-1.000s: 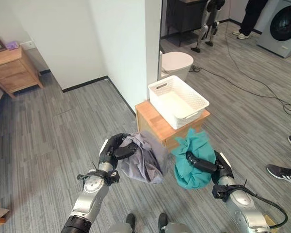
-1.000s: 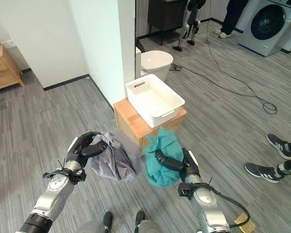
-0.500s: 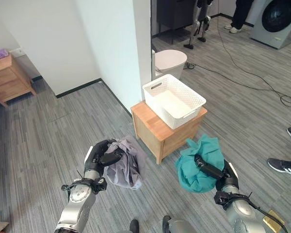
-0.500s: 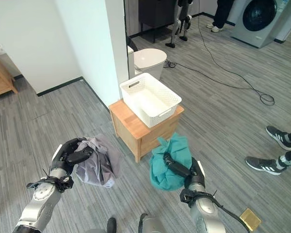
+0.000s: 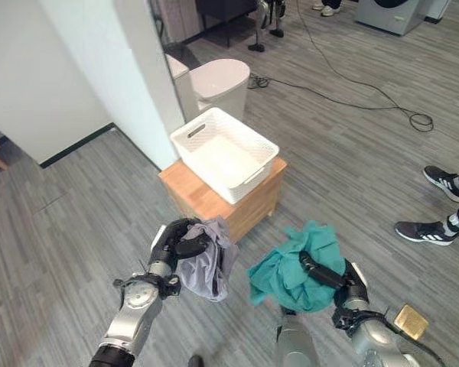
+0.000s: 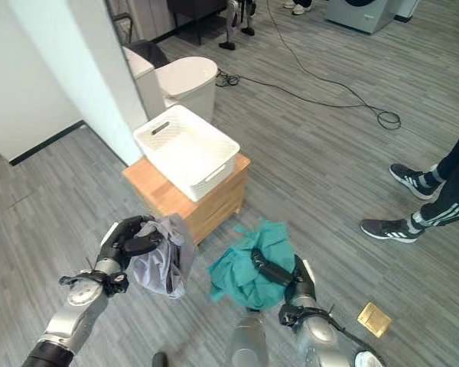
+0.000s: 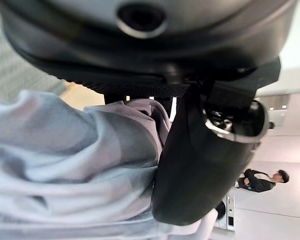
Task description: Pick up bed clothes into laundry basket.
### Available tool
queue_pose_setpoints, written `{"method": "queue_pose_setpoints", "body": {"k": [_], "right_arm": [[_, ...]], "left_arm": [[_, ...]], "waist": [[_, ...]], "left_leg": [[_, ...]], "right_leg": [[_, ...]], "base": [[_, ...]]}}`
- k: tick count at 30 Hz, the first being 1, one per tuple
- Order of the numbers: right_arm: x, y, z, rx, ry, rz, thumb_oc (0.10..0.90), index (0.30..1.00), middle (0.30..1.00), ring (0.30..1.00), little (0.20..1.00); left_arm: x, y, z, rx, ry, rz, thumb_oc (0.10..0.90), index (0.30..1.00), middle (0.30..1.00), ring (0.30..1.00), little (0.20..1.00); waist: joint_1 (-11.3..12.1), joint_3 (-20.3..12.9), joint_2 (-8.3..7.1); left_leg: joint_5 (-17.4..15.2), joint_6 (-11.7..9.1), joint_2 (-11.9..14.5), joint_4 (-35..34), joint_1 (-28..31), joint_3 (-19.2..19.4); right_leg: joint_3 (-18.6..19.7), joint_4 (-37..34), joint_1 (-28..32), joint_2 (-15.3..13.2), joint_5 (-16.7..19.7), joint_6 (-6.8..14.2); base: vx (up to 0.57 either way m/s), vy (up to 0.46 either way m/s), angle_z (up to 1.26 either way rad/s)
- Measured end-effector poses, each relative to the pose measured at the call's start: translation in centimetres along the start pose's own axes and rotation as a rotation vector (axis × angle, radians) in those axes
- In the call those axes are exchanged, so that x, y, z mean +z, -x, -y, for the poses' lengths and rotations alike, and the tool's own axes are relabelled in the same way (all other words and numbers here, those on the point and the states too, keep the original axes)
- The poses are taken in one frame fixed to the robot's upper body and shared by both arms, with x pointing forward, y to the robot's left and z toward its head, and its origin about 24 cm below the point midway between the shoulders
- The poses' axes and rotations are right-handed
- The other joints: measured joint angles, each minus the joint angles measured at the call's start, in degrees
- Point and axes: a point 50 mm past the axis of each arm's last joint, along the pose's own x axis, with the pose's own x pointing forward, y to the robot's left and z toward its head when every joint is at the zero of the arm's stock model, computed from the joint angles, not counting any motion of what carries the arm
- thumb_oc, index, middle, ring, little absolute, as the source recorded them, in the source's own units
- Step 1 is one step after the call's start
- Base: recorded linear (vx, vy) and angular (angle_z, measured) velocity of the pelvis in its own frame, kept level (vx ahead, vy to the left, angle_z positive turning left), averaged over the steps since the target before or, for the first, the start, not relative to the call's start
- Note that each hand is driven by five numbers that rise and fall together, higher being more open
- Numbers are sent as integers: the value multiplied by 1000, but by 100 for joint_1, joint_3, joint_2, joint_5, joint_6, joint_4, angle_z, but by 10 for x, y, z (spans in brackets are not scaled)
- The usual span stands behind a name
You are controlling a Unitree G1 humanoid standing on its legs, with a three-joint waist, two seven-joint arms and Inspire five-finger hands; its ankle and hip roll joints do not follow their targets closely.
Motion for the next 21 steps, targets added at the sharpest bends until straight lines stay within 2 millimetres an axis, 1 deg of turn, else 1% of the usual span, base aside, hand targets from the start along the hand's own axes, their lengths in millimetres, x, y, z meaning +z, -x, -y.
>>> {"method": "queue_pose_setpoints", "body": {"k": [1,2,3,4,5,6,7,8,9,10,11,12,13,14,16,17,18,19,20,21], "right_arm": [[5,-4,6,-8,24,6,400,300,300,300,300],[11,-6,9,-10,42,21,400,300,300,300,300],[15,-8,10,-15,39,37,400,300,300,300,300],[22,-13,11,-14,54,51,400,300,300,300,300],[24,-13,9,0,62,58,400,300,300,300,300],[30,-17,4,16,70,79,400,300,300,300,300],[33,-16,5,15,73,90,400,300,300,300,300],[39,-15,5,13,71,114,400,300,300,300,300],[47,-16,2,38,86,148,400,300,300,300,300],[54,-15,1,56,110,168,400,300,300,300,300],[60,-12,3,71,139,186,400,300,300,300,300],[70,-9,4,83,172,218,400,300,300,300,300],[79,-8,5,97,207,247,400,300,300,300,300],[90,-9,5,119,261,278,400,300,300,300,300],[101,-10,10,118,311,304,400,300,300,300,300],[108,-9,16,110,346,315,400,300,300,300,300],[118,-7,25,87,383,329,400,300,300,300,300],[130,-6,35,50,426,349,400,300,300,300,300],[136,-6,39,35,443,360,400,300,300,300,300],[146,-5,44,15,469,382,400,300,300,300,300]], "left_arm": [[2,-3,6,-34,1,7,400,300,300,300,300],[3,-4,10,-51,15,16,400,300,300,300,300],[9,-7,12,-68,10,33,400,300,300,300,300],[13,-11,15,-76,26,47,400,300,300,300,300],[18,-13,16,-86,45,62,400,300,300,300,300],[18,-12,14,-76,62,64,400,300,300,300,300],[19,-13,16,-83,82,65,400,300,300,300,300],[21,-14,20,-101,121,76,400,300,300,300,300],[24,-11,19,-109,147,89,400,300,300,300,300],[27,-11,19,-121,174,99,400,300,300,300,300],[29,-10,20,-135,202,113,400,300,300,300,300],[32,-8,20,-145,235,128,400,300,300,300,300],[34,-7,18,-147,257,143,400,300,300,300,300],[36,-4,12,-133,275,155,400,300,300,300,300],[39,3,4,-117,273,167,400,300,300,300,300],[40,8,1,-111,272,178,400,300,300,300,300],[42,12,1,-113,271,191,400,300,300,300,300],[47,15,-1,-114,261,210,400,300,300,300,300],[50,16,-5,-109,251,223,400,300,300,300,300],[56,19,-13,-91,230,245,400,300,300,300,300]], "waist": [[-13,-5,-93],[-6,-44,-81],[-16,-50,-236],[112,-20,-252],[278,79,-447],[443,128,-549],[462,176,-634],[552,196,-697],[737,230,-721],[736,231,-709],[742,172,-617],[763,146,-598],[833,104,-517],[923,73,-461],[929,44,-412],[909,-15,-310],[890,-113,-139],[853,-197,-1],[840,-196,-3],[851,-209,-50]], "left_leg": [[141,-121,-3,305,-169,-101],[376,-279,36,473,-219,-324],[425,-320,2,969,-458,-376],[751,-195,-7,1464,-753,-346],[1167,-258,-49,1906,-812,-494],[1258,-217,-114,2232,-875,-534],[1215,-302,-181,2532,-1035,-505],[1016,-230,-367,2825,-1270,-194],[894,-86,-510,2854,-1458,96],[779,-94,-406,2639,-1606,480],[751,-4,-351,2063,-1621,961],[731,41,-390,1389,-1673,1312],[742,50,-480,835,-1665,1367],[837,162,-534,581,-1616,1288],[910,232,-590,354,-1303,1217],[976,199,-584,199,-1156,1144],[1275,289,-567,22,-1053,1150],[1240,353,-575,-281,-888,1134],[1254,368,-606,-378,-845,1089],[1262,379,-699,-446,-809,1047]], "right_leg": [[27,235,-46,11,-110,-87],[-17,482,-88,57,-314,-220],[2,599,-124,-53,-491,-381],[-75,636,-13,121,-576,-488],[12,546,166,125,-528,-693],[-19,550,381,178,-725,-922],[26,447,523,222,-762,-1003],[2,225,755,154,-718,-1054],[-99,52,942,170,-670,-1011],[-316,-220,1169,262,-648,-1085],[-533,-470,1385,337,-617,-1117],[-733,-684,1575,448,-623,-1101],[-809,-782,1666,540,-581,-1082],[-862,-879,1765,655,-533,-1128],[-997,-1045,2092,762,-547,-1104],[-1000,-1020,2101,818,-600,-1028],[-1015,-1031,2100,903,-630,-983],[-1058,-1008,2088,940,-682,-909],[-1065,-987,2097,901,-691,-896],[-1061,-960,2118,826,-731,-830]], "base": [[416,-485,5],[414,-498,15],[379,-529,12],[430,-540,5],[505,-554,-18],[386,-363,-5],[394,-247,17],[304,-109,16],[395,-127,22],[334,-68,32],[332,-47,69],[298,-39,61],[234,-15,30],[176,14,3],[152,35,14],[140,47,24],[120,39,22],[97,39,31],[66,33,37],[51,45,34]]}}
